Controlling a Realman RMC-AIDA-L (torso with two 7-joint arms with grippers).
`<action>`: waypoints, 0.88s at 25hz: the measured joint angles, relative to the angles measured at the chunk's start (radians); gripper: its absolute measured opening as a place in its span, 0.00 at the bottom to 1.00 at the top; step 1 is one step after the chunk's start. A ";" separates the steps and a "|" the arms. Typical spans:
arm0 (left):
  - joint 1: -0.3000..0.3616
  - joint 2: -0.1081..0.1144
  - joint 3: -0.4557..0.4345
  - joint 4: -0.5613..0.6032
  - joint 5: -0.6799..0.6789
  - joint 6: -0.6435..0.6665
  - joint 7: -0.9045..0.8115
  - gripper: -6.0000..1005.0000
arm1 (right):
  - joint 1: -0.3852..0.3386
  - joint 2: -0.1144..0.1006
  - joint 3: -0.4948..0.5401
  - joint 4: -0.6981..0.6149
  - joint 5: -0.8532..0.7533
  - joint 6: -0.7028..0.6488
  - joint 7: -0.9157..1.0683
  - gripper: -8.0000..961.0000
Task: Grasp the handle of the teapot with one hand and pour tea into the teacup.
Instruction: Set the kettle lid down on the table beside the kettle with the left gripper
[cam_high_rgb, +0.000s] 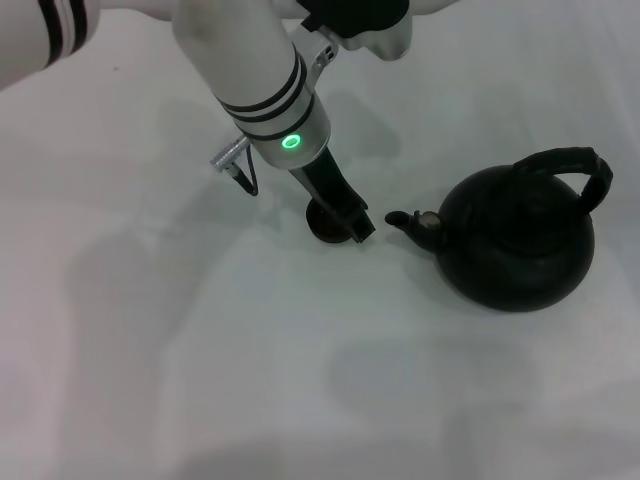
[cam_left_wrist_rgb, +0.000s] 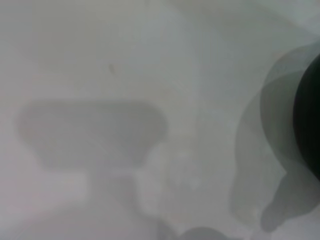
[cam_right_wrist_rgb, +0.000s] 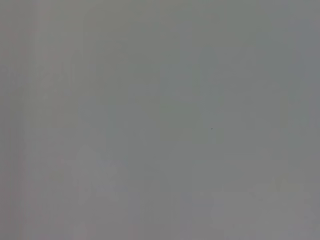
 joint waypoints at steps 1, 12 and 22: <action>-0.001 0.000 0.000 -0.001 0.000 0.000 0.000 0.72 | 0.000 0.000 0.000 0.000 0.000 0.000 0.000 0.91; -0.001 0.001 0.018 -0.005 -0.002 0.002 0.000 0.74 | 0.003 0.000 0.000 -0.003 0.000 0.000 0.000 0.91; 0.007 0.000 0.028 -0.006 -0.004 0.004 -0.006 0.76 | -0.003 0.000 0.000 0.003 0.000 -0.016 0.001 0.91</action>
